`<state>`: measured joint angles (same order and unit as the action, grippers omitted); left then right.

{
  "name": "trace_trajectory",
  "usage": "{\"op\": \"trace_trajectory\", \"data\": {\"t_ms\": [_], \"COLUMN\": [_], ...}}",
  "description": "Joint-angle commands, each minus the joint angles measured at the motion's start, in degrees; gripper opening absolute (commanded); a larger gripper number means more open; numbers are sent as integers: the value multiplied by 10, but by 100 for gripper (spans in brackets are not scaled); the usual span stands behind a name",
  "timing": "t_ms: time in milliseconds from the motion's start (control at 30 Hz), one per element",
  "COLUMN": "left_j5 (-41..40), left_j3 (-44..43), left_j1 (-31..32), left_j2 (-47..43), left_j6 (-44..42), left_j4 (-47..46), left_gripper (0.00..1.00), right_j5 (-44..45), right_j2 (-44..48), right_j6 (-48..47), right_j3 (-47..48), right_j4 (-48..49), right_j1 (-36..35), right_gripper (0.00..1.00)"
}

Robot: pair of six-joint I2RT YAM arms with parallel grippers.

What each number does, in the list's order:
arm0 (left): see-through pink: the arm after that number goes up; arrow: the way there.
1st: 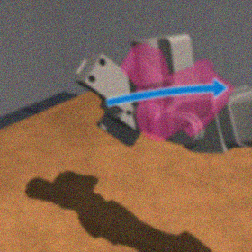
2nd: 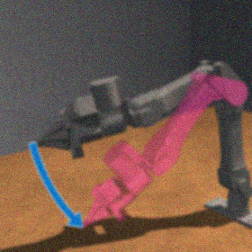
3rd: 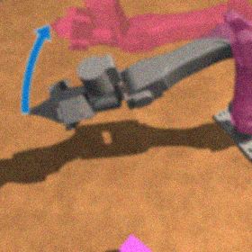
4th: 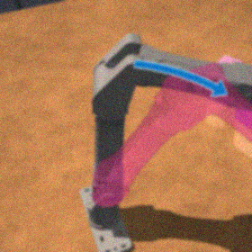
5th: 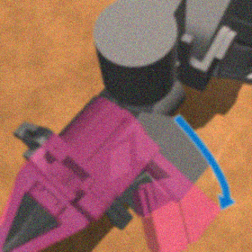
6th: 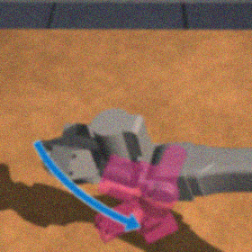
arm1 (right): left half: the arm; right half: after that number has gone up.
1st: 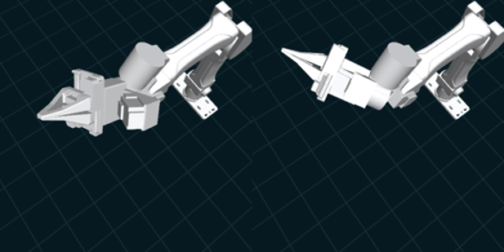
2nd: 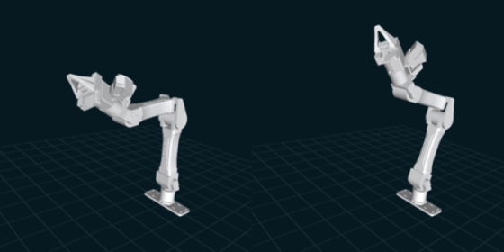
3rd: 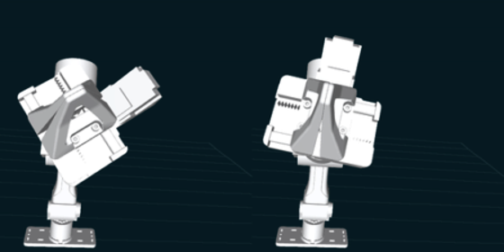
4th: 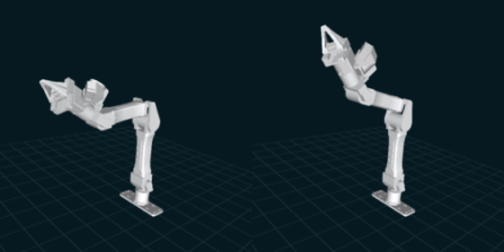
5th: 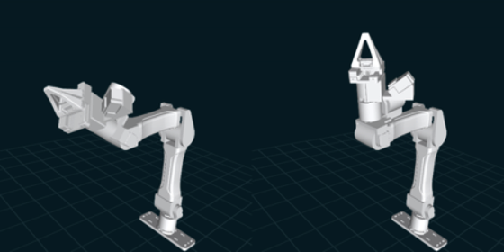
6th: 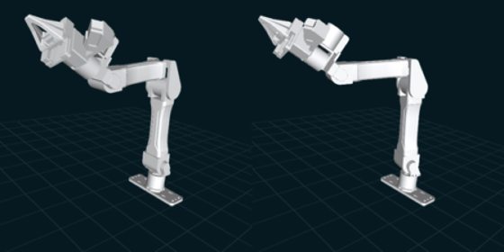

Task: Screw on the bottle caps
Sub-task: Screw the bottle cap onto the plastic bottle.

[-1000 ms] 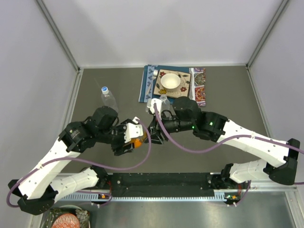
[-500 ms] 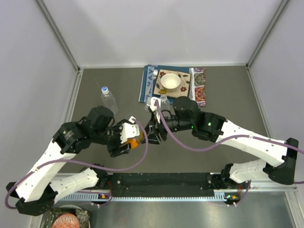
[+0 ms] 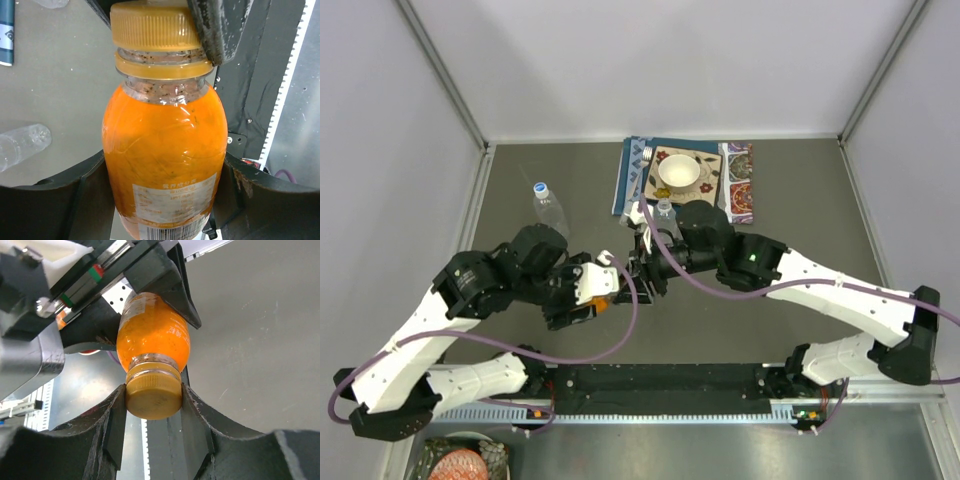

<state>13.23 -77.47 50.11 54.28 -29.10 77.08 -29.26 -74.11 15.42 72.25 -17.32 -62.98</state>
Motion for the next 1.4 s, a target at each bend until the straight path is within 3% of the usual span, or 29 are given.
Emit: {"op": "trace_trajectory", "data": {"t_ms": [0,233,467,1200,1367], "left_j5": [-8,-59,-51,-147,-196], "left_j3": [-29,-29,-40,-15,-9], "left_j1": [6,5,5,49,58], "left_j2": [9,-4,-2,-5,1], "left_j6": [1,33,56,-5,4], "left_j4": [-223,-266,-283,-364,-395], "left_gripper": [19,18,17,15,14], "right_j5": [-41,-2,-40,-86,-43], "right_j2": [-33,-26,-35,-114,-115], "right_j6": [61,112,155,289,312], "right_j3": [25,6,27,118,127], "right_j4": [6,66,94,21,19], "right_j1": [-19,-19,-18,-2,0], "right_gripper": [36,35,35,32,30]}}
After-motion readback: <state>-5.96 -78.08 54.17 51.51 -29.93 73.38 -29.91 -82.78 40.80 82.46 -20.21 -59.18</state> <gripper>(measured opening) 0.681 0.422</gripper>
